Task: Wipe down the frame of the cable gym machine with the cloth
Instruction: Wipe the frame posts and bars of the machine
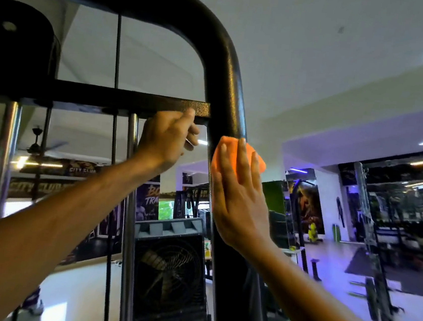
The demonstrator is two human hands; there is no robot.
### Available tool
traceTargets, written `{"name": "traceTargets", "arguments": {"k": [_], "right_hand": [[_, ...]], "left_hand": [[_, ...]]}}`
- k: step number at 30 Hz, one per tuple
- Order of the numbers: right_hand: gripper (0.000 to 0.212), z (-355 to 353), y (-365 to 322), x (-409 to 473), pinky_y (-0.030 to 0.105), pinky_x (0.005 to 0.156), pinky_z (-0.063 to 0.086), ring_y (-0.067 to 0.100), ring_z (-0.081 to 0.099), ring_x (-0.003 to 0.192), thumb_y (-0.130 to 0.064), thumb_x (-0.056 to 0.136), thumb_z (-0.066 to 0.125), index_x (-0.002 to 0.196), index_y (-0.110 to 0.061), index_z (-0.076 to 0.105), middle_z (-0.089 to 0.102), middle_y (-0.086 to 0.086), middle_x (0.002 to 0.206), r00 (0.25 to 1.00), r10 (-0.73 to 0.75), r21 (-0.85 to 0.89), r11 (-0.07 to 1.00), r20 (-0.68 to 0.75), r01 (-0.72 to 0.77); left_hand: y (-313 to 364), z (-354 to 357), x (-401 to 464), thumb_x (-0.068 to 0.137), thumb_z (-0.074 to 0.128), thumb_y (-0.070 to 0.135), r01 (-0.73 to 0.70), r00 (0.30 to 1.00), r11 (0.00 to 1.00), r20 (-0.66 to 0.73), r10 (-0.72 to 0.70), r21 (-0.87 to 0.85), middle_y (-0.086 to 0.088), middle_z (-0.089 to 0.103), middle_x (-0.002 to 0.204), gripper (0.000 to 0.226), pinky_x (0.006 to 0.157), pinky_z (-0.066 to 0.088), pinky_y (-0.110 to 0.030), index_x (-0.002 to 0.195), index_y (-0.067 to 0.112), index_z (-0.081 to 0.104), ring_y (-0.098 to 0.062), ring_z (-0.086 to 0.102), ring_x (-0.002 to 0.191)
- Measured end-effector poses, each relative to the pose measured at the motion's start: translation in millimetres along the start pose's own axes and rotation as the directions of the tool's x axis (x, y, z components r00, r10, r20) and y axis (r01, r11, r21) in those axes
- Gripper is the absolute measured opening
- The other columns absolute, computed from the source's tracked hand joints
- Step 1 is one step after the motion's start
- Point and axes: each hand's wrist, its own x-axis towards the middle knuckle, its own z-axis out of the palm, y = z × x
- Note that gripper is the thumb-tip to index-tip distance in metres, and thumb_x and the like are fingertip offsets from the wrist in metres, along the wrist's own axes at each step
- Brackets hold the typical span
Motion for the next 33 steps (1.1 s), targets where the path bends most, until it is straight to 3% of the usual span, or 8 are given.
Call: {"name": "traceTargets", "arguments": {"k": [3,6,11,16,23,28,30,33], "right_hand": [[0.068,-1.5,1.6,-8.7,0.064,0.132,0.021,0.025,-0.013,0.168,-0.046,0.113,0.031,0.173,-0.044,-0.002,-0.018,-0.009,0.181,0.986,0.154,0.097,0.982,0.067,-0.16],[0.066,-4.3,4.0,37.6,0.066,0.127,0.032,0.028,-0.003,0.169,-0.043,0.115,0.036,0.171,-0.05,0.004,-0.011,-0.011,0.182,0.979,0.201,0.17,0.964,0.031,-0.203],[0.07,-2.6,-1.7,30.6,0.063,0.132,0.023,0.025,-0.009,0.169,-0.037,0.116,0.04,0.174,-0.04,0.001,-0.013,-0.007,0.182,0.987,0.159,0.096,0.983,0.014,-0.159],[0.077,-3.4,-2.9,-52.8,0.066,0.133,0.011,0.033,-0.024,0.166,-0.033,0.113,0.046,0.174,-0.037,-0.001,-0.023,-0.005,0.18,0.988,0.095,-0.009,0.995,0.125,-0.094],[0.065,-0.2,3.7,49.5,0.072,0.12,0.038,0.038,-0.008,0.167,-0.046,0.115,0.038,0.173,-0.043,0.009,-0.014,-0.005,0.182,0.983,0.174,0.062,0.982,0.063,-0.178],[0.069,-0.5,-8.9,-55.3,0.068,0.13,0.024,0.036,-0.014,0.168,-0.04,0.116,0.042,0.174,-0.04,0.004,-0.02,-0.003,0.181,0.986,0.149,0.028,0.988,0.075,-0.151],[0.067,-4.9,-10.4,-96.0,0.069,0.124,0.035,0.03,-0.014,0.168,-0.042,0.116,0.042,0.173,-0.043,0.006,-0.02,-0.007,0.181,0.978,0.176,0.089,0.979,0.109,-0.186],[0.062,-11.1,-8.6,-75.3,0.067,0.112,0.05,0.029,-0.008,0.169,-0.055,0.115,0.029,0.172,-0.05,0.004,-0.022,-0.014,0.18,0.961,0.242,0.124,0.958,0.134,-0.258]], "left_hand": [[-4.9,4.2,-2.4,0.115,0.045,0.038,0.2,0.968,0.98,0.158,-0.197,-0.003,-0.007,0.075,0.114,0.035,0.08,0.057,-0.033,0.12,0.013,0.07,-0.026,0.072,0.107],[1.4,10.6,0.3,0.116,0.042,0.042,0.33,0.906,0.941,0.305,-0.294,-0.072,-0.004,0.064,0.137,0.047,0.084,0.054,-0.032,0.152,0.014,0.053,-0.025,0.063,0.126],[3.4,22.1,5.6,0.114,0.038,0.05,0.416,0.874,0.878,0.369,-0.315,-0.236,-0.007,0.062,0.147,0.052,0.11,0.052,-0.05,0.152,0.019,0.055,-0.027,0.063,0.13],[-1.4,19.9,3.8,0.114,0.032,0.055,0.445,0.866,0.844,0.384,-0.32,-0.299,-0.01,0.062,0.148,0.058,0.112,0.051,-0.054,0.152,0.018,0.054,-0.029,0.062,0.133],[6.9,15.4,5.1,0.111,0.032,0.063,0.434,0.863,0.871,0.383,-0.33,-0.229,-0.009,0.061,0.15,0.067,0.106,0.053,-0.054,0.158,0.018,0.048,-0.026,0.065,0.129],[5.8,23.3,-13.7,0.108,0.049,0.049,0.423,0.866,0.874,0.389,-0.313,-0.238,-0.006,0.066,0.14,0.043,0.112,0.051,-0.058,0.136,0.022,0.066,-0.027,0.064,0.129],[7.4,27.8,-25.0,0.111,0.047,0.036,0.434,0.859,0.863,0.409,-0.308,-0.26,-0.004,0.07,0.131,0.029,0.114,0.049,-0.056,0.12,0.021,0.07,-0.026,0.065,0.126],[6.0,32.3,-37.9,0.111,0.049,0.033,0.443,0.86,0.852,0.4,-0.316,-0.279,-0.001,0.07,0.132,0.028,0.113,0.051,-0.053,0.125,0.021,0.071,-0.026,0.065,0.124]]}}
